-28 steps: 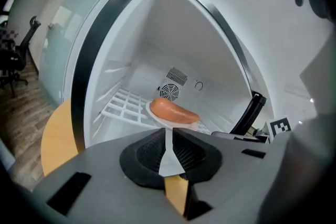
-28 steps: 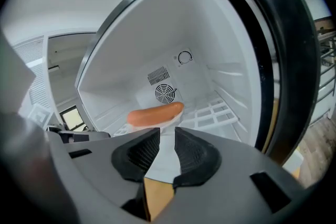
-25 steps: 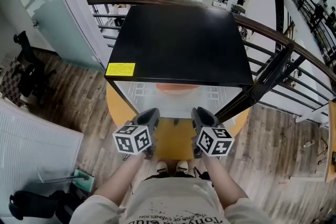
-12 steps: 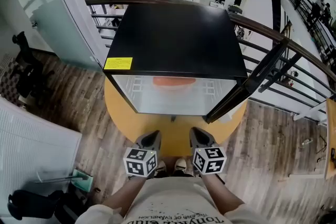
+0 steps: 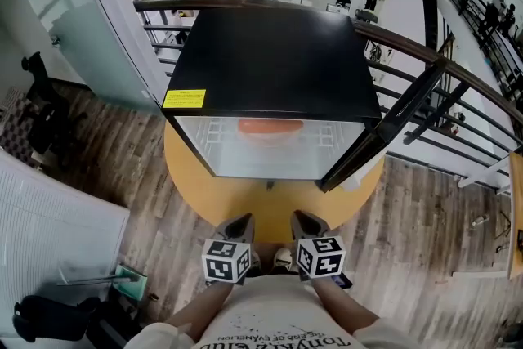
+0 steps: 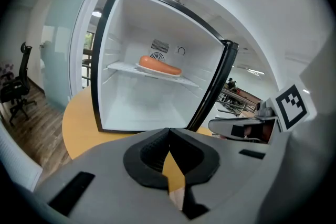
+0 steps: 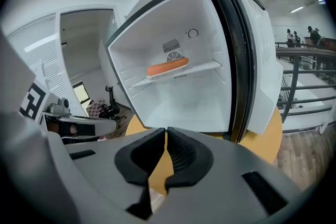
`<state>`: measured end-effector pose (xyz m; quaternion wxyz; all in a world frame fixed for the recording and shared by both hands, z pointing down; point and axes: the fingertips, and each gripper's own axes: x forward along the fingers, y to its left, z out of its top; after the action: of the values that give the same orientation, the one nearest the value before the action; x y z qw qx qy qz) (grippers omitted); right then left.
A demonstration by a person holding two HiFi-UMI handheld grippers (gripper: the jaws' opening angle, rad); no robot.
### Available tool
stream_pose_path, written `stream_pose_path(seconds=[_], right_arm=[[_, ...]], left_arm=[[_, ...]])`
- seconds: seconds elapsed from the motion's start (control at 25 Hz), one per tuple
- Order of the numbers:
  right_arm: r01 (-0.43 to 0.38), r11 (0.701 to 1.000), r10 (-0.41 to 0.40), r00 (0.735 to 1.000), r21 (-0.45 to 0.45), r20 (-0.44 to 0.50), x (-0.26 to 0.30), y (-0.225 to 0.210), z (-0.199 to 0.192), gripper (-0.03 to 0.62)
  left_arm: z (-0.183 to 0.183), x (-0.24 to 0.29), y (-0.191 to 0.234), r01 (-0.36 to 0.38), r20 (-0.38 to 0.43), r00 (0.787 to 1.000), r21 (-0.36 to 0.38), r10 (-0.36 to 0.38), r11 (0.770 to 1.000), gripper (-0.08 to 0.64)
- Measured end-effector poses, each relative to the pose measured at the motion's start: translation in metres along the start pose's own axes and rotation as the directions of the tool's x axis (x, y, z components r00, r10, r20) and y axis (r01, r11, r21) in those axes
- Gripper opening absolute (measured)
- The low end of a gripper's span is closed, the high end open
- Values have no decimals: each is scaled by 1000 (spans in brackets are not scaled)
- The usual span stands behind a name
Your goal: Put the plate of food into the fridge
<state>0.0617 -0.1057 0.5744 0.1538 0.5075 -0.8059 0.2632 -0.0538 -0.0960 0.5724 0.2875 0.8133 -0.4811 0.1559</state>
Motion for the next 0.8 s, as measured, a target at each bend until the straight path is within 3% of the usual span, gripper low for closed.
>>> stream_pose_path(seconds=[0.8], right_arm=[[-30, 999, 28, 999, -28, -43, -1, 5, -5, 26]], left_arm=[[-4, -4, -7, -4, -4, 1000, 9, 4, 1000, 25]])
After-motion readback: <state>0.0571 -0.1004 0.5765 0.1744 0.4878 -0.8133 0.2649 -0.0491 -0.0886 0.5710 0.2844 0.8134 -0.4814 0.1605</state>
